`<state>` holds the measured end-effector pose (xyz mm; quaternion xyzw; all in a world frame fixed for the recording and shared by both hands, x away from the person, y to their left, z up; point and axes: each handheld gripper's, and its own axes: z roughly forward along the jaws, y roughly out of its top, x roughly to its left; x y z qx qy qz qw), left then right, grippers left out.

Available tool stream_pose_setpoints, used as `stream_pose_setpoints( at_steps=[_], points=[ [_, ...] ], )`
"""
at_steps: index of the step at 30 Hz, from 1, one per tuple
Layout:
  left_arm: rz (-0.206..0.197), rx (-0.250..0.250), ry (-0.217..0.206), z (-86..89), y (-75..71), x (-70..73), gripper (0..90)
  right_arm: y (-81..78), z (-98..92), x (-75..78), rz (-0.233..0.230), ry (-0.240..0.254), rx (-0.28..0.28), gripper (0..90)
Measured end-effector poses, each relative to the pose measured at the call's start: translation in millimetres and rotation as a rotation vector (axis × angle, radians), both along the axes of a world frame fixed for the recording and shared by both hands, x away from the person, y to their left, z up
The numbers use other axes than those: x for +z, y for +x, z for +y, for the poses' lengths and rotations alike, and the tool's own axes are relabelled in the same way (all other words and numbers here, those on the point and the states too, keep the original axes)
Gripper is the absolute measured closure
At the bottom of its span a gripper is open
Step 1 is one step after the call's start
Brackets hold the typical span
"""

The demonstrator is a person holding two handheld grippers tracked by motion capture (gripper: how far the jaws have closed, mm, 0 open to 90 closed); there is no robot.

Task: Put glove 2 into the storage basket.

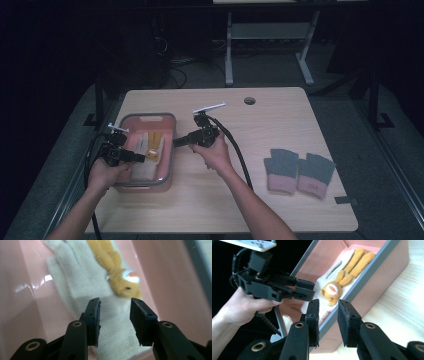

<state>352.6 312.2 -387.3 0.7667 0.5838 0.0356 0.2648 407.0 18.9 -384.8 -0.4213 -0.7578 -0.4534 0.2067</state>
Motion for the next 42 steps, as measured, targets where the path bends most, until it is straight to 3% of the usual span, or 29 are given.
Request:
stream_pose_setpoints(
  at_steps=[6, 11, 26, 42],
  points=[
    [-0.049, -0.005, -0.049, -1.0, -6.8, 13.1, 57.6, -2.2, -10.0, 1.6, -0.008, 0.000, -0.014, 69.8],
    [-0.084, -0.023, -0.058, -5.3, -12.2, 22.8, 57.0, -2.9, -18.8, 3.9, -0.013, 0.000, -0.025, 69.6],
    [-0.132, -0.044, -0.082, -15.9, -20.7, 37.6, 53.6, -5.0, -40.6, 4.2, -0.017, -0.007, -0.048, 68.6],
    [-0.180, -0.110, -0.134, -51.4, -23.6, 49.8, 47.9, -11.5, -82.2, 5.3, -0.026, 0.005, -0.095, 64.2]
  ],
)
